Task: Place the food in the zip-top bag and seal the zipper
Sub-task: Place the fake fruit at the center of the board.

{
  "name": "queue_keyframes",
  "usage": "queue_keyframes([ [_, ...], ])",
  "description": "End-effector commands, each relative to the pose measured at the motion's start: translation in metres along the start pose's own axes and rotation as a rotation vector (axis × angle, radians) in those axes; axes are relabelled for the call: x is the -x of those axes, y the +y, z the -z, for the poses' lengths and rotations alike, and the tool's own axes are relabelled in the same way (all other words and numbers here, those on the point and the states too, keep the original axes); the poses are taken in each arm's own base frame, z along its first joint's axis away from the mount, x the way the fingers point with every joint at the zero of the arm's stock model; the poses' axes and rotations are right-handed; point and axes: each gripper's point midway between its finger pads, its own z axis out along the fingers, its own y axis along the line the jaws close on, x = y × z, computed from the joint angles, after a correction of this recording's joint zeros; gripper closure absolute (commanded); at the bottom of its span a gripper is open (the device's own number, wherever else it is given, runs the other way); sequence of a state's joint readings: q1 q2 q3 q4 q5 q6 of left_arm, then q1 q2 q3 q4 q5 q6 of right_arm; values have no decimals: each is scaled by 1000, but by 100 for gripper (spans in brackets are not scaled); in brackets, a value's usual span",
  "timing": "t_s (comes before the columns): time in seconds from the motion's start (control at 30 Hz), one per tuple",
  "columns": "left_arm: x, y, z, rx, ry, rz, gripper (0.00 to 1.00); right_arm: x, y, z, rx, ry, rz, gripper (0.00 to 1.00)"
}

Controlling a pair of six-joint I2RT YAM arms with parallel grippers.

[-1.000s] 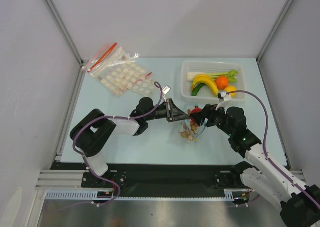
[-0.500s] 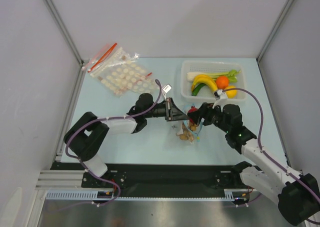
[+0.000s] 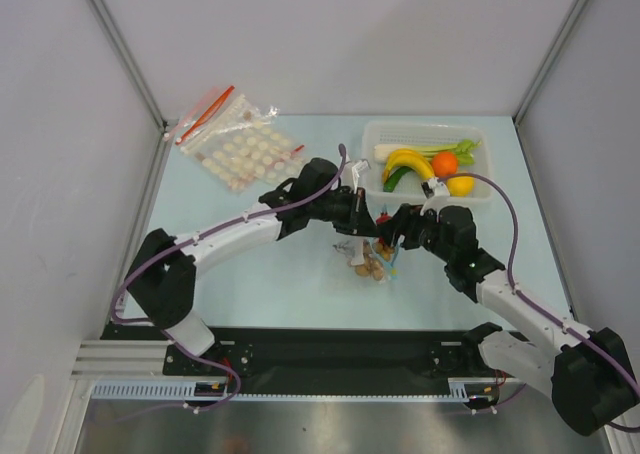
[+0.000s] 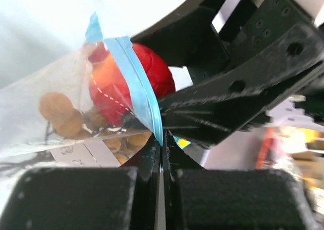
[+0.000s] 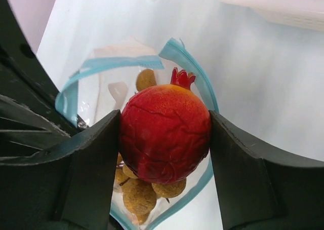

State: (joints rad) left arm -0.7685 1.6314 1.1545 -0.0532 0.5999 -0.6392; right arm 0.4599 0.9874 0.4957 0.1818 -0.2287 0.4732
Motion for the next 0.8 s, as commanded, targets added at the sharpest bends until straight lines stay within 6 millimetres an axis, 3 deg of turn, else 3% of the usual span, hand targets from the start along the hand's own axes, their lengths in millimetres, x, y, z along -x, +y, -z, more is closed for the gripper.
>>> queue_keyframes([
  [0.0,30,-13,18,180,-75,-198,98,-1,48,3,203,7,33,92],
  [0.2,31,-9,28,364,-25,-258,98,4,67,14,297,-35,48,93],
  [0.23,41,-17,29,405,-53,-288,98,6,68,17,303,-46,50,93],
  [0.3,33,-16,34,468,2,-311,98,8,72,19,320,-64,53,94],
  [0.33,40,-27,28,471,0,-335,99,9,72,22,326,-74,54,94],
  [0.4,35,-23,33,560,43,-361,100,12,75,26,340,-98,59,94],
  [0.43,40,-33,31,574,39,-384,100,15,74,27,330,-114,57,94],
  [0.57,49,-34,43,730,17,-431,100,24,69,38,288,-171,54,95],
  [0.77,57,-50,60,756,-7,-462,100,39,63,55,242,-278,63,96],
])
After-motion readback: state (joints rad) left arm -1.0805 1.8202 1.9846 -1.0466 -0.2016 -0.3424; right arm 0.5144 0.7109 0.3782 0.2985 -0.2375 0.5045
